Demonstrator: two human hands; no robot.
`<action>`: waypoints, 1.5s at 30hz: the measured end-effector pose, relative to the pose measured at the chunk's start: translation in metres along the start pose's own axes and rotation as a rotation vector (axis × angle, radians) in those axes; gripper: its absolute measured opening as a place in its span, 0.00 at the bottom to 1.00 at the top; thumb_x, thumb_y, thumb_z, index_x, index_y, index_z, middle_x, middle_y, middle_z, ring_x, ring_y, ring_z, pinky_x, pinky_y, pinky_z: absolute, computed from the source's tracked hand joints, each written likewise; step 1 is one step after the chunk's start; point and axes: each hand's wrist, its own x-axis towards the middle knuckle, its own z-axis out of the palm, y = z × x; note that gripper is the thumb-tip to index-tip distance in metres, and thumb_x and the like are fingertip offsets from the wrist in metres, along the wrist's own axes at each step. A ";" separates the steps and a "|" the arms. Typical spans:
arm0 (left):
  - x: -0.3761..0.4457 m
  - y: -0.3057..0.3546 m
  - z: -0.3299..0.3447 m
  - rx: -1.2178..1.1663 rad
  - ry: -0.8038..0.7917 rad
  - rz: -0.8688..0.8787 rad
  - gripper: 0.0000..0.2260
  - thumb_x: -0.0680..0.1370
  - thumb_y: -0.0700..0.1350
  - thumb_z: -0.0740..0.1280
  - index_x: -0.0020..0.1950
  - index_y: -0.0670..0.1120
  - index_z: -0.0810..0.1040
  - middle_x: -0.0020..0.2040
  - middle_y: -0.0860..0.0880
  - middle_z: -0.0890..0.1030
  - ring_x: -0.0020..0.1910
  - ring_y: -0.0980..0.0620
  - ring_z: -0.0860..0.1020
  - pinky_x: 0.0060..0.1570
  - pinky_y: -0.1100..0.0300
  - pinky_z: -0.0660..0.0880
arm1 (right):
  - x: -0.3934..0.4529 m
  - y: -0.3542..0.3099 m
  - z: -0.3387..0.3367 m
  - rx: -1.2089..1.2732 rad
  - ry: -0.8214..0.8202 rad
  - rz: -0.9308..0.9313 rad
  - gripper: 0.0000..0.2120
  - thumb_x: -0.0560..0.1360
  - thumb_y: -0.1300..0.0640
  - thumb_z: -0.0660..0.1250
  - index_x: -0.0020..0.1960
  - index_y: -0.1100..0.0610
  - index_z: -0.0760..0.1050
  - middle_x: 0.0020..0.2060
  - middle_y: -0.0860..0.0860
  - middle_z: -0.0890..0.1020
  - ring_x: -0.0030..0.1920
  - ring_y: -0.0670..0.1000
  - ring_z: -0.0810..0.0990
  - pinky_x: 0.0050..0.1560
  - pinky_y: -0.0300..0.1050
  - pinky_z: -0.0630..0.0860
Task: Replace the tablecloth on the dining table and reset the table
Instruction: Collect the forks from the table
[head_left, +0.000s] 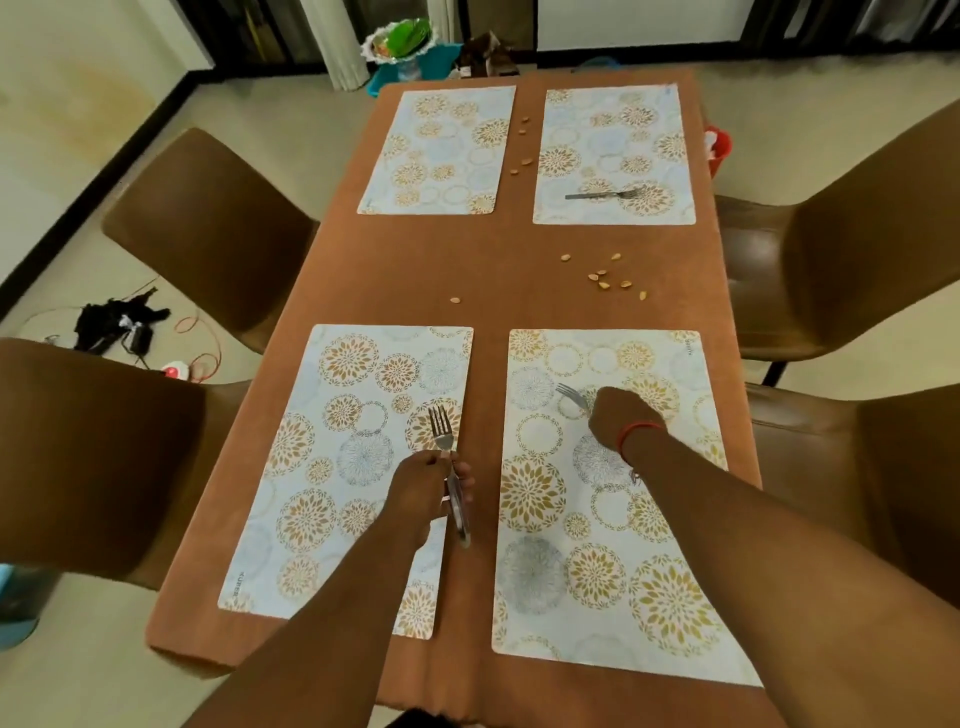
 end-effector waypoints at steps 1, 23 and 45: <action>-0.002 0.000 0.002 0.015 -0.010 0.006 0.10 0.84 0.38 0.59 0.51 0.36 0.78 0.43 0.39 0.81 0.40 0.42 0.81 0.36 0.53 0.82 | -0.009 -0.005 0.002 0.056 -0.016 -0.002 0.10 0.79 0.60 0.58 0.55 0.61 0.76 0.47 0.58 0.80 0.46 0.57 0.78 0.45 0.47 0.74; -0.140 -0.084 0.085 0.427 -0.631 0.071 0.13 0.80 0.37 0.56 0.55 0.37 0.79 0.46 0.38 0.83 0.42 0.40 0.83 0.38 0.52 0.81 | -0.291 -0.002 0.053 0.730 0.400 0.438 0.09 0.73 0.59 0.65 0.35 0.51 0.78 0.38 0.48 0.82 0.42 0.52 0.80 0.46 0.47 0.80; -0.395 -0.350 0.453 0.867 -0.860 0.199 0.11 0.80 0.39 0.59 0.53 0.39 0.81 0.39 0.43 0.82 0.34 0.50 0.80 0.29 0.61 0.76 | -0.514 0.451 0.063 0.894 0.686 0.813 0.03 0.75 0.56 0.62 0.43 0.49 0.72 0.44 0.50 0.79 0.43 0.53 0.80 0.47 0.51 0.80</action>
